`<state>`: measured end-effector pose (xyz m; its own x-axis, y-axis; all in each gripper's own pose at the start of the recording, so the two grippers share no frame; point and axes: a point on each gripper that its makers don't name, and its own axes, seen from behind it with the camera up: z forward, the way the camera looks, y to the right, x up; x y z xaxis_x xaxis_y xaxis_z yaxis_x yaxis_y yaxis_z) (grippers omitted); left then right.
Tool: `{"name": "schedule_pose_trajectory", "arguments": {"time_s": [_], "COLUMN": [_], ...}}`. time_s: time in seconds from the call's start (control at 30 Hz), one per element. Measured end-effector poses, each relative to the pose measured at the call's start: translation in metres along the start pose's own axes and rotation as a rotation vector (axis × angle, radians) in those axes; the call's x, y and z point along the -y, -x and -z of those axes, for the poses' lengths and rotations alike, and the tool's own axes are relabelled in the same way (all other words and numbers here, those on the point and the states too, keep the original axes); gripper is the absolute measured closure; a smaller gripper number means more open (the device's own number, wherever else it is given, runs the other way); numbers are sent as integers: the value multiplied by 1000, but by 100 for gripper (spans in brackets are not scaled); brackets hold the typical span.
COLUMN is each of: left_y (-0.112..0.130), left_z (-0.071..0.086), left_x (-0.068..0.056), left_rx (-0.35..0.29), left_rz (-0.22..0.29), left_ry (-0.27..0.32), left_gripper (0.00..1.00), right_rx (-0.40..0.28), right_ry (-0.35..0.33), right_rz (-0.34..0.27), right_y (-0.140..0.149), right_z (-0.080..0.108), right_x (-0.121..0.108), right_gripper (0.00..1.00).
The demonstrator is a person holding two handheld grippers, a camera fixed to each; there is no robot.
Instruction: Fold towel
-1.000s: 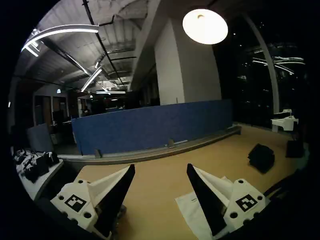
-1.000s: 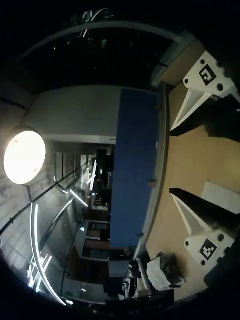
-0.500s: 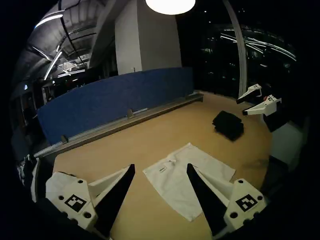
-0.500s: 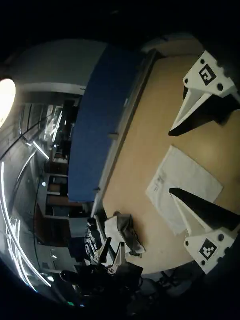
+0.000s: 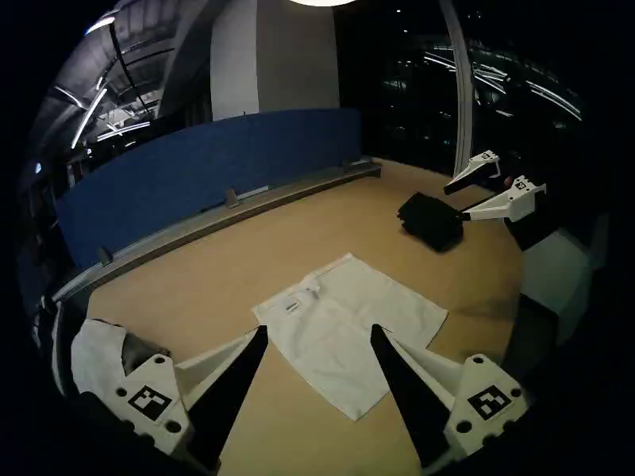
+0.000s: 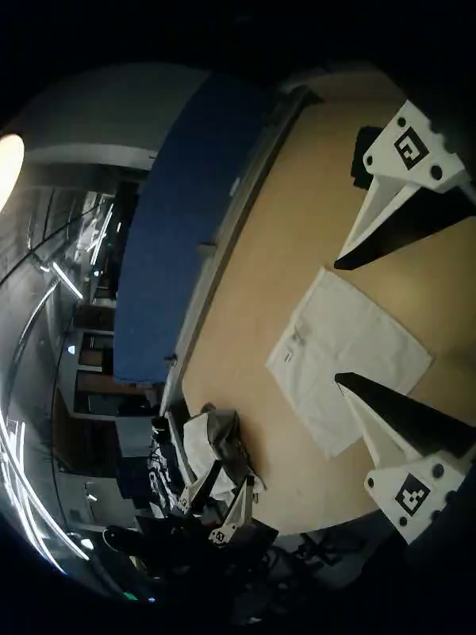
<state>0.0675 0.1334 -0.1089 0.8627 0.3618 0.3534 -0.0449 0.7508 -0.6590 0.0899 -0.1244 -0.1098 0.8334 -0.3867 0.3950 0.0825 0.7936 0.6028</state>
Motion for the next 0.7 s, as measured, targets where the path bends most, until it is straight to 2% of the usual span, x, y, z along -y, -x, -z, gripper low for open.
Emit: {"name": "schedule_pose_trajectory", "arguments": {"time_s": [0.17, 0.47, 0.7], "left_y": [27, 89, 119], "left_z": [-10, -33, -44], "left_x": [-10, -29, -39], "left_rx": [31, 132, 186], "left_rz": [16, 53, 146], "left_ry": [5, 12, 3], "left_gripper": [4, 4, 4], "right_rx": [26, 90, 152], "right_ry": [-10, -5, -2], "right_rz": [-18, -93, -102], "right_y": [23, 73, 109], "right_z": [-12, -38, -52], "right_x": [10, 24, 33], "right_gripper": [0, 0, 0]}}
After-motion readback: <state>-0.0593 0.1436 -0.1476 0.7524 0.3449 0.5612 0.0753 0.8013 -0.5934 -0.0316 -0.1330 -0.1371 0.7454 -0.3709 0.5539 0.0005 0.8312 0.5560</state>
